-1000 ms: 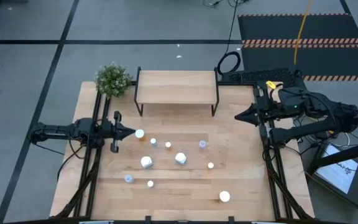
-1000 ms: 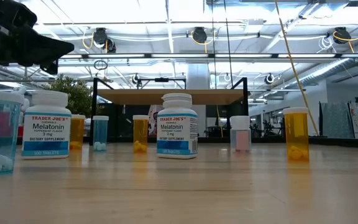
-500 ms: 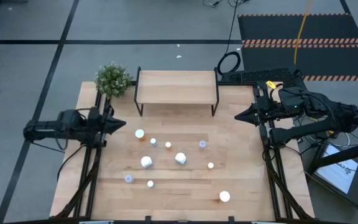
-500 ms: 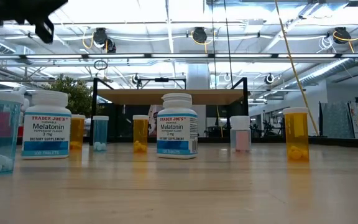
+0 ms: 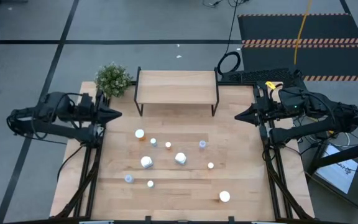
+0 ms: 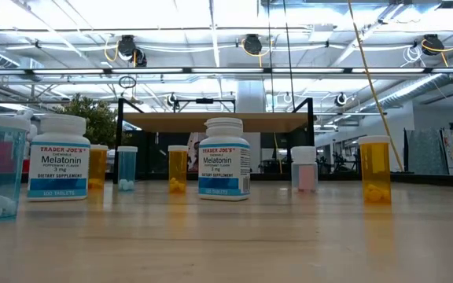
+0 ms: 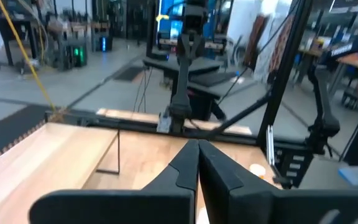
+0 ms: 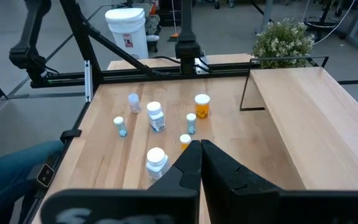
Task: Pick and place medicine bottles onto shelf by color
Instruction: Put the bottom big orange pill bottle on the shelf
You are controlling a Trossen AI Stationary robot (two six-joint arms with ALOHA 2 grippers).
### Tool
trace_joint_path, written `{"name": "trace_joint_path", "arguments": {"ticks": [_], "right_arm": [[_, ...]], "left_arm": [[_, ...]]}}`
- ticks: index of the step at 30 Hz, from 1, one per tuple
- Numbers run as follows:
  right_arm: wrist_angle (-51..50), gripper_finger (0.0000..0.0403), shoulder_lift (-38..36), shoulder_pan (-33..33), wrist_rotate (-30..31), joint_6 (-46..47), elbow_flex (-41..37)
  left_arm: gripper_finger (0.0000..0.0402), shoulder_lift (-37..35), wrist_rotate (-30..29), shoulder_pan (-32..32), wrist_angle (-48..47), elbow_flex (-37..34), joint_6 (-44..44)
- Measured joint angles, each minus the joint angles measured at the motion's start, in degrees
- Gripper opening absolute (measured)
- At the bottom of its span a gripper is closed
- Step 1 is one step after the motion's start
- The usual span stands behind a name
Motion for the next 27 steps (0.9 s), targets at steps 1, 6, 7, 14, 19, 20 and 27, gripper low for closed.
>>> {"name": "trace_joint_path", "arguments": {"ticks": [1,6,7,14,19,20,27], "right_arm": [[0.0,0.0,0.0,0.0,0.0,0.0,0.0],[-0.52,0.0,0.0,0.0,-0.02,0.0,-0.01],[-0.63,0.0,0.0,0.0,-0.02,0.0,-0.02],[-1.14,0.0,0.0,0.0,-0.04,1.1,-0.02],[-1.45,0.0,0.0,0.0,-0.07,3.24,-0.02],[-1.45,0.0,-0.02,0.0,-0.07,3.52,-0.02],[-1.84,0.0,0.0,0.0,-0.07,3.65,-0.02]], "left_arm": [[0.0014,1.8,0.0,-0.01,-1.74,2.29,0.06],[0.0014,10.01,0.0,-0.01,-9.77,12.71,1.37],[0.0014,11.45,0.0,0.0,-11.29,14.6,1.38],[0.0014,19.46,-0.02,-0.52,-15.67,24.12,3.11],[0.0014,21.76,0.02,-0.91,-15.98,25.57,2.97],[0.0014,22.1,0.0,-1.14,-15.98,25.57,2.95],[0.0014,23.2,-2.34,-5.14,-10.71,22.35,2.85]]}}
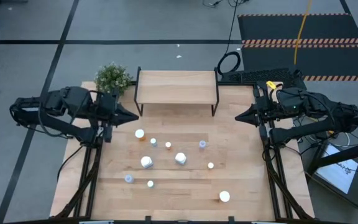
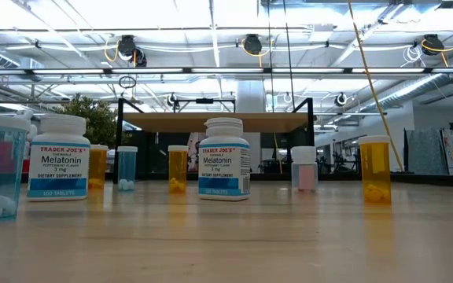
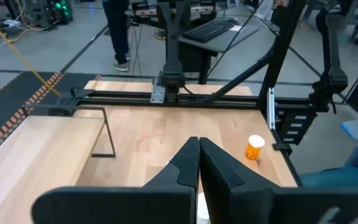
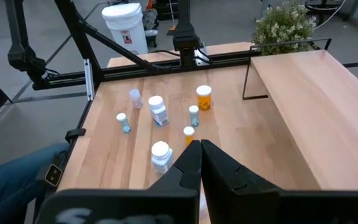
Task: Pick and place medicine bottles onto shelf by color
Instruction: Put the bottom big orange pill bottle on the shelf
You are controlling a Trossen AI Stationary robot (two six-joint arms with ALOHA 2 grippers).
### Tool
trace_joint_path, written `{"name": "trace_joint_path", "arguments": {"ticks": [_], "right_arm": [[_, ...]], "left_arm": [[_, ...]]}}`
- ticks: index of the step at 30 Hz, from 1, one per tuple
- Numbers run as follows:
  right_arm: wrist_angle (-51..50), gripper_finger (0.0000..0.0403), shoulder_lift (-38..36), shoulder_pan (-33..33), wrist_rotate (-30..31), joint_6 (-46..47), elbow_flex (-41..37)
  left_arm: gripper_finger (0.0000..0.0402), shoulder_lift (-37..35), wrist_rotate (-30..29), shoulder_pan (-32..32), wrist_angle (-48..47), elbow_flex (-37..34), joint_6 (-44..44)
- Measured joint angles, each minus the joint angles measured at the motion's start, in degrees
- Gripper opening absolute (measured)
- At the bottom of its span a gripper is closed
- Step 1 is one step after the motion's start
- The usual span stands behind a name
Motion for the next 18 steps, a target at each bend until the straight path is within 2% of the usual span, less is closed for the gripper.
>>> {"name": "trace_joint_path", "arguments": {"ticks": [6,14,18], "right_arm": [[-2.19,0.0,0.03,0.0,-0.02,1.35,-0.02],[-2.4,0.0,0.23,0.0,-0.14,5.04,-2.74],[-2.29,0.0,0.39,1.3,-0.15,10.48,-4.82]], "left_arm": [[0.0014,-0.03,-4.75,-3.66,3.87,-5.0,0.01],[0.0014,0.34,-5.05,-5.77,17.64,-17.33,1.52],[0.0014,0.34,-5.33,-5.73,23.92,-22.51,1.65]]}}
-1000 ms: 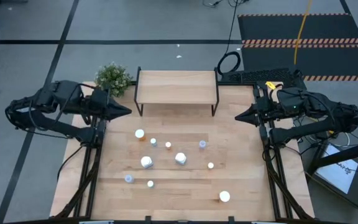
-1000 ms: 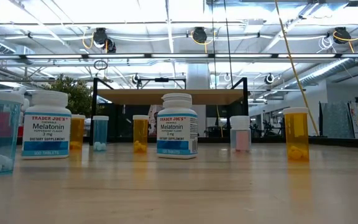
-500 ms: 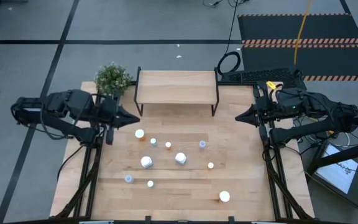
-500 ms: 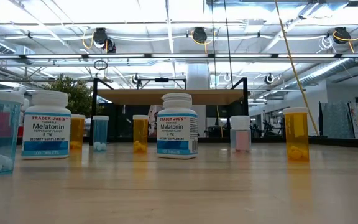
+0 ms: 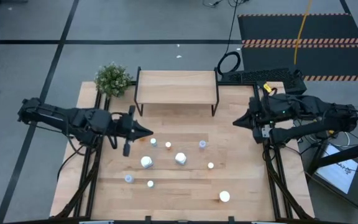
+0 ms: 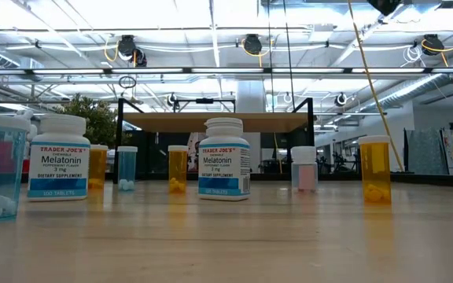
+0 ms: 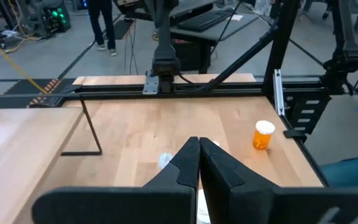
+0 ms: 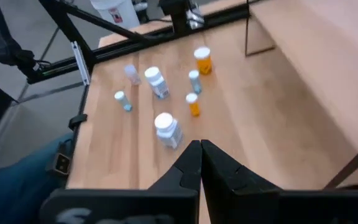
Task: Pick and place medicine bottles onto shelf by color
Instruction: Put the bottom big orange pill bottle on the shelf
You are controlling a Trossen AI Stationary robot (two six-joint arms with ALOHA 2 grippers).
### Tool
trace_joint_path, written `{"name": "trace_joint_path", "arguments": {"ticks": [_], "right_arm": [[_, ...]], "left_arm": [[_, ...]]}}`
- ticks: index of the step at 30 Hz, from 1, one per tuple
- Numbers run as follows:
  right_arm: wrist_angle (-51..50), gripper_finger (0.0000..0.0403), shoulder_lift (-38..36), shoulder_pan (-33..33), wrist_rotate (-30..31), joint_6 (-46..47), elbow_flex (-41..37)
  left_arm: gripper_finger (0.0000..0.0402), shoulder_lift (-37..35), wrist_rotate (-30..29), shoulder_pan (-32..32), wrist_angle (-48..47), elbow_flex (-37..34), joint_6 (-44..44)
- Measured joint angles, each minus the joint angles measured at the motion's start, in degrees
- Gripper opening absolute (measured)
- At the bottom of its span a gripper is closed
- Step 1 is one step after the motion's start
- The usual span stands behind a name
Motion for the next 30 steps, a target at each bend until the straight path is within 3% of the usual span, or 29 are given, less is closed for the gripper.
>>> {"name": "trace_joint_path", "arguments": {"ticks": [5,20,30], "right_arm": [[-0.13,0.0,0.11,5.43,0.22,8.85,-3.36],[3.75,0.0016,0.74,29.64,4.9,32.66,-19.08],[19.8,0.0043,2.7,43.1,12.72,38.56,-28.23]], "left_arm": [[0.0014,-0.04,-0.04,0.14,2.82,-3.79,-0.41],[0.0015,-0.07,-0.07,0.37,-0.24,-4.16,-3.73],[0.0015,-0.04,-0.09,0.37,-0.15,-4.17,-5.37]]}}
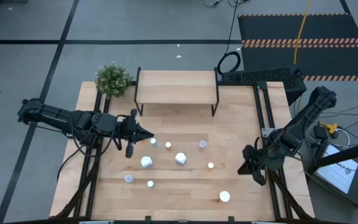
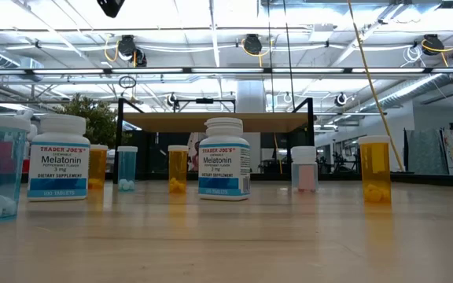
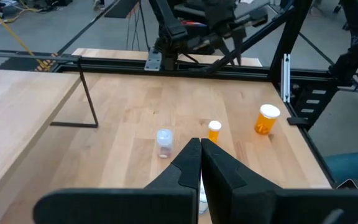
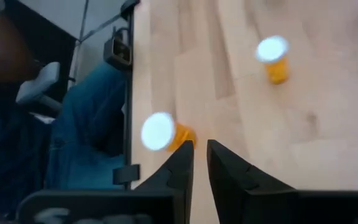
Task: Pick and place medicine bottles onto shelf by color
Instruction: Put the bottom big orange pill bottle on the shelf
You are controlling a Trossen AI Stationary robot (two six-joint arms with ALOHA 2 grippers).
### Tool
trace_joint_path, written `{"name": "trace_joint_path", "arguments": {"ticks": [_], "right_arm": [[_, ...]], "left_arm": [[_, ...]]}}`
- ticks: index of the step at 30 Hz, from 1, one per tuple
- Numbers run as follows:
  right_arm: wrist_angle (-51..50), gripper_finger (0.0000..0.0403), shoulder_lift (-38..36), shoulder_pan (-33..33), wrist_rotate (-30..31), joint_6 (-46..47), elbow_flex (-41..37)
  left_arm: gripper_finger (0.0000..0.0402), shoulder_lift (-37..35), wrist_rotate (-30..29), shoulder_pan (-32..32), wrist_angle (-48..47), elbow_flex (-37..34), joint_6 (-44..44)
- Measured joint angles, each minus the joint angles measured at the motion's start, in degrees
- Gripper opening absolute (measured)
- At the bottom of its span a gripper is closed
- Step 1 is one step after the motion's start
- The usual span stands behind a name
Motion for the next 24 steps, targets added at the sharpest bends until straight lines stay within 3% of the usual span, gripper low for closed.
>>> {"name": "trace_joint_path", "arguments": {"ticks": [8,13,24], "right_arm": [[9.93,0.0077,8.2,3.99,6.79,-4.39,-0.35],[13.53,0.0128,15.0,1.92,3.99,-8.27,2.26],[-11.92,0.0196,28.82,-0.32,-1.65,-11.85,25.29]], "left_arm": [[0.0015,2.21,-0.11,-0.04,1.43,-0.06,-0.16],[0.0015,5.55,-0.13,-0.04,3.66,-0.04,-0.15],[0.0015,7.65,-0.11,0.13,5.05,-0.04,-0.13]]}}
